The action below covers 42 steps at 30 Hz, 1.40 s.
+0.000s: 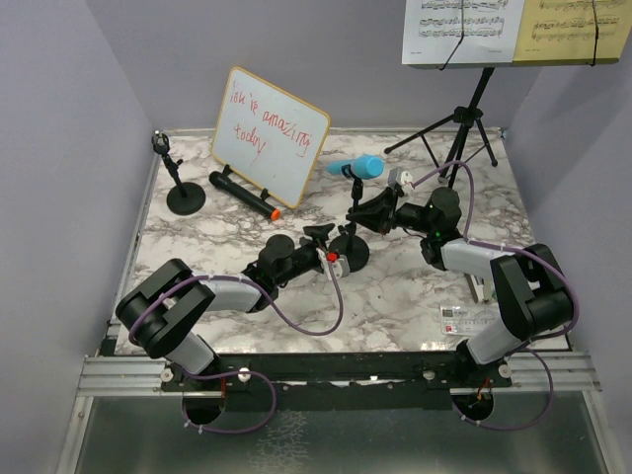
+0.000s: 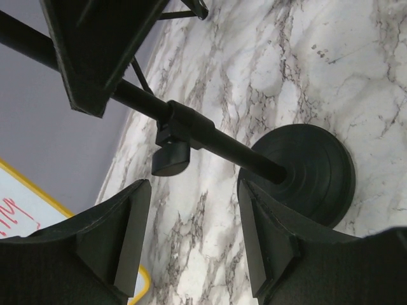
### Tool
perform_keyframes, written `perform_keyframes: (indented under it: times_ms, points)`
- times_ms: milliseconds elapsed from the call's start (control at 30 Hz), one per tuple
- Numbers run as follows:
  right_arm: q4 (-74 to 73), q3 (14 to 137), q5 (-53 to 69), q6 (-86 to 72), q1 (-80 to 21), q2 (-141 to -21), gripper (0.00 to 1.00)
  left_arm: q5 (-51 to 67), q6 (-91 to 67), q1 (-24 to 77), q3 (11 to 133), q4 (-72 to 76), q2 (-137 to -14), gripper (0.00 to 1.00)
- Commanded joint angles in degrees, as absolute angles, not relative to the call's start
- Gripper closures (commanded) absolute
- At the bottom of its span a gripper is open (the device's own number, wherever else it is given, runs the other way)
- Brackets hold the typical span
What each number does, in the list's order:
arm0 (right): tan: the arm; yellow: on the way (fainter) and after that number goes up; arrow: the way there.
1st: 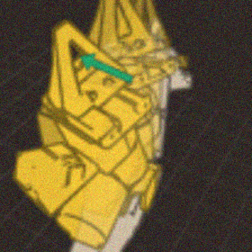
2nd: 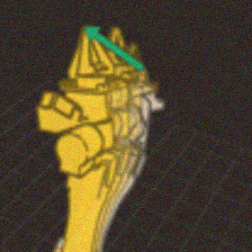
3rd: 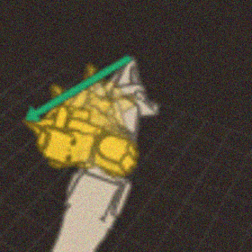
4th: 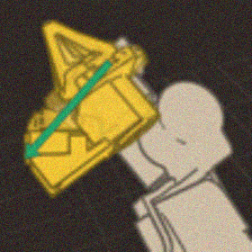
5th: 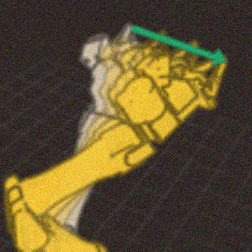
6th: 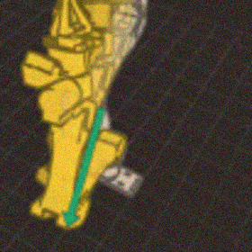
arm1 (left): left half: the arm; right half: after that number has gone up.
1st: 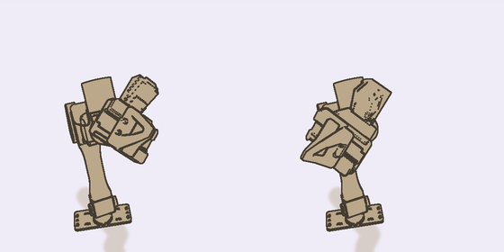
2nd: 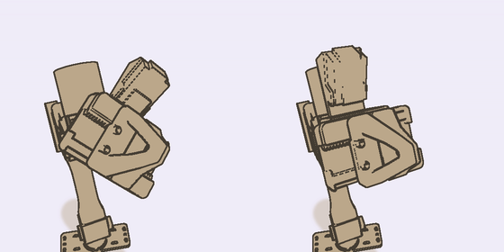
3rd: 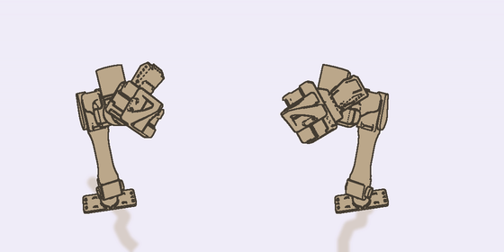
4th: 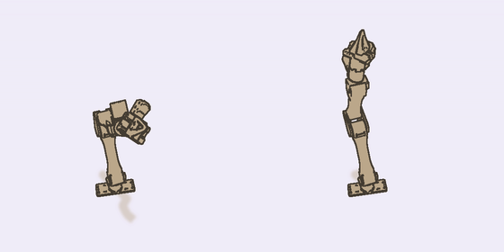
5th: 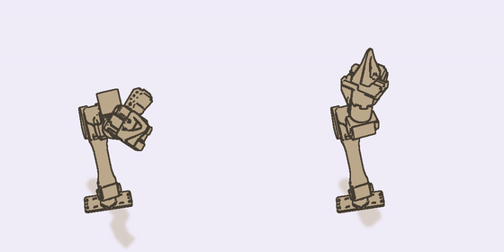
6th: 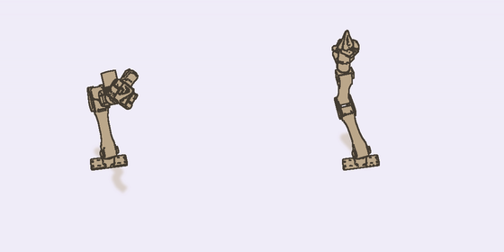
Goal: Pack up the instrument practice props
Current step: Unscrew the knob on the microphone stand.
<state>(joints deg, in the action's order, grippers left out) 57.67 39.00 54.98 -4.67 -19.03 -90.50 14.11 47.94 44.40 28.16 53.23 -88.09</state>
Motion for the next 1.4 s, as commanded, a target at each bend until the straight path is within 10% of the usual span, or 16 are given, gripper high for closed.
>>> perform_keyframes:
  times_ms: [0, 367, 1067, 1367]
  points:
    - [51.4, 37.7, 54.4, -1.9, -18.6, -91.6, 0.99, 15.2, 51.2, 45.0, 30.7, 57.0, -88.9, 0.4]
    - [51.4, 37.9, 54.7, -2.2, -18.6, -92.1, 0.99, 15.2, 52.8, 45.0, 30.3, 57.0, -89.6, 0.61]
    - [51.2, 38.4, 54.9, -2.7, -18.7, -93.0, 0.99, 14.7, 52.8, 46.3, 31.3, 57.0, -90.8, 0.61]
    - [50.8, 38.6, 54.7, -2.5, -18.7, -93.2, 1.0, 13.0, 45.3, 46.3, 31.3, 56.9, -90.2, 0.93]
